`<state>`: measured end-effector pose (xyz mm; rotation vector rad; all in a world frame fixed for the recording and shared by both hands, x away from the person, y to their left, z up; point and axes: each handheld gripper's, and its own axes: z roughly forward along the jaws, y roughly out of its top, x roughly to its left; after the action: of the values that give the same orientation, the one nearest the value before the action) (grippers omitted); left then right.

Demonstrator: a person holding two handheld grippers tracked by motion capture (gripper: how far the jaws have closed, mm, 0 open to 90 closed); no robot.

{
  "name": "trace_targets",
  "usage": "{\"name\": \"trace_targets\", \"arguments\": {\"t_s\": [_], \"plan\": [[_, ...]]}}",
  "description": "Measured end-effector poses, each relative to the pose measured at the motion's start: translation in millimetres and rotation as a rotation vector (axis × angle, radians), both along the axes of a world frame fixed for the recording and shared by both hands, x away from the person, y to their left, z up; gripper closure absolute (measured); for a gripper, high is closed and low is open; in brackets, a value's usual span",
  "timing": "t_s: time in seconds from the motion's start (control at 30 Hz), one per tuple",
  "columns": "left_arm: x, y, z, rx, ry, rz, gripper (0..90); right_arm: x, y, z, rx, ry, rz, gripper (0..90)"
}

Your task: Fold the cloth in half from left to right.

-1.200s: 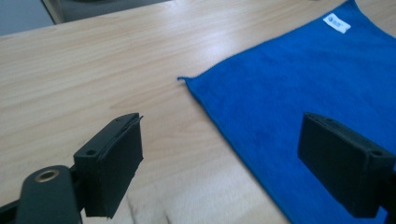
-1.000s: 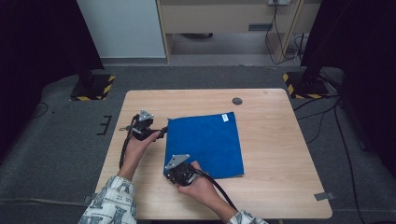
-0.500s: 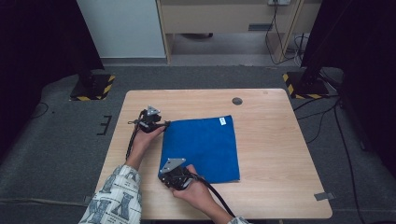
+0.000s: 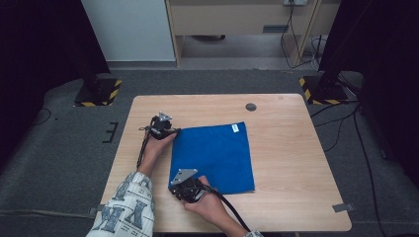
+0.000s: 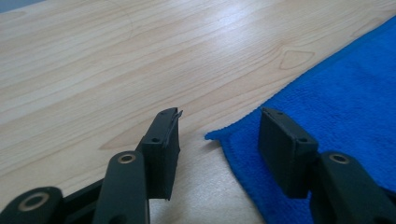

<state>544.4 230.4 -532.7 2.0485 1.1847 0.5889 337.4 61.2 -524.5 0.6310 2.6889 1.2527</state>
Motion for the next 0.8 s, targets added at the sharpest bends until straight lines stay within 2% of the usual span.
{"name": "trace_targets", "arguments": {"t_s": [0.07, 0.17, 0.23, 0.37, 0.5, 0.63, 0.73, 0.77, 0.8], "plan": [[1.3, 0.0, -1.4, -0.003, 0.011, 0.001, 47.7, 0.3, -0.8, -1.0, -0.001, 0.003, 0.0, 86.8], [2.4, 1.7, -2.8, -0.036, 0.022, 0.005, 48.4, 0.0, -1.6, -1.0, 0.004, 0.004, -0.004, 86.8], [1.8, 1.0, -2.4, -0.039, 0.024, -0.01, 51.7, -0.2, -1.7, -0.8, 0.012, 0.007, -0.009, 86.8], [0.4, -2.1, -1.2, -0.042, 0.031, -0.033, 64.9, -0.8, -1.9, 0.9, 0.014, 0.005, -0.009, 86.7], [-0.2, -4.5, -1.0, -0.071, 0.046, -0.056, 79.8, -0.8, -2.8, 2.3, 0.02, 0.005, -0.01, 86.7], [0.8, -1.7, -1.3, -0.12, 0.069, -0.035, 88.8, -0.8, -3.4, 3.4, 0.024, 0.005, -0.014, 86.7], [0.3, -1.1, 1.2, -0.106, 0.063, -0.034, 89.4, -1.7, -4.2, 5.5, 0.029, 0.002, -0.02, 86.7], [-1.1, 0.0, 7.0, -0.121, 0.041, -0.031, 89.5, -2.2, -4.6, 6.8, 0.034, -0.002, -0.024, 86.8], [-1.6, 0.0, 9.4, -0.127, 0.037, -0.029, 89.5, -2.6, -4.8, 7.9, 0.032, -0.001, -0.023, 86.8]]}}
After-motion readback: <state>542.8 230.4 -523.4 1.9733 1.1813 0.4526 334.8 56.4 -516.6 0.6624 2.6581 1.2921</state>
